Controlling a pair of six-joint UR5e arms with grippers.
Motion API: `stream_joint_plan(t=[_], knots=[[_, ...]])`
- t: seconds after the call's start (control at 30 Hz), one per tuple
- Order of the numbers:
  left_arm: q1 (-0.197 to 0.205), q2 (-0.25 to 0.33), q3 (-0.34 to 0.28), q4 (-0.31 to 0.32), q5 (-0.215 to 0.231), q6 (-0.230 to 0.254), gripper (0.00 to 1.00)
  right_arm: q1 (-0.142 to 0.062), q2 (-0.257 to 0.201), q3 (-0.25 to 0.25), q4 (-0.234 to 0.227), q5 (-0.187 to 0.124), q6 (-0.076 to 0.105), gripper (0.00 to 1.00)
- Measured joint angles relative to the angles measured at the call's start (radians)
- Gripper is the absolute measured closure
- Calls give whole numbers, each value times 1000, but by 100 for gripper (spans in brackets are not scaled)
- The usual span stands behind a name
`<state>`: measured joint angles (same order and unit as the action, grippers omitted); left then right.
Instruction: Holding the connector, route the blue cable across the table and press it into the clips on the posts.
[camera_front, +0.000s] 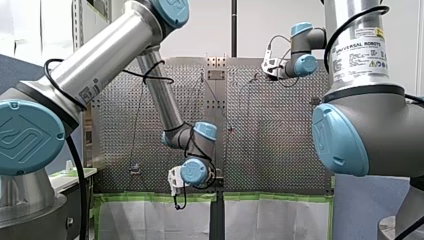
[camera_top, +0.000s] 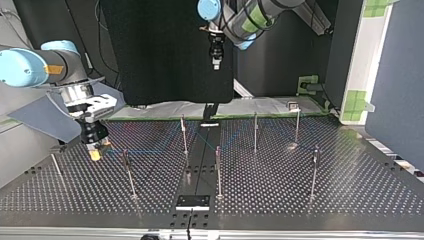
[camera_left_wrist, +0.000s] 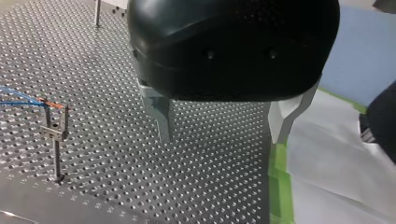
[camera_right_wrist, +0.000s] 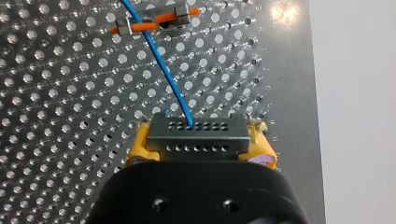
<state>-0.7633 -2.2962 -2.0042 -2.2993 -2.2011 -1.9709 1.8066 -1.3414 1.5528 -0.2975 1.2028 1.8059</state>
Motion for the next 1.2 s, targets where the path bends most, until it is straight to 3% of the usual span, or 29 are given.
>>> stream_joint_plan(t=[0.27,1.2], knots=[[0,-2,-46,46,-1,0,0,0,0,0,0,0,0,100],[0,-2,-48,48,-1,0,0,0,0,0,0,0,0,100]])
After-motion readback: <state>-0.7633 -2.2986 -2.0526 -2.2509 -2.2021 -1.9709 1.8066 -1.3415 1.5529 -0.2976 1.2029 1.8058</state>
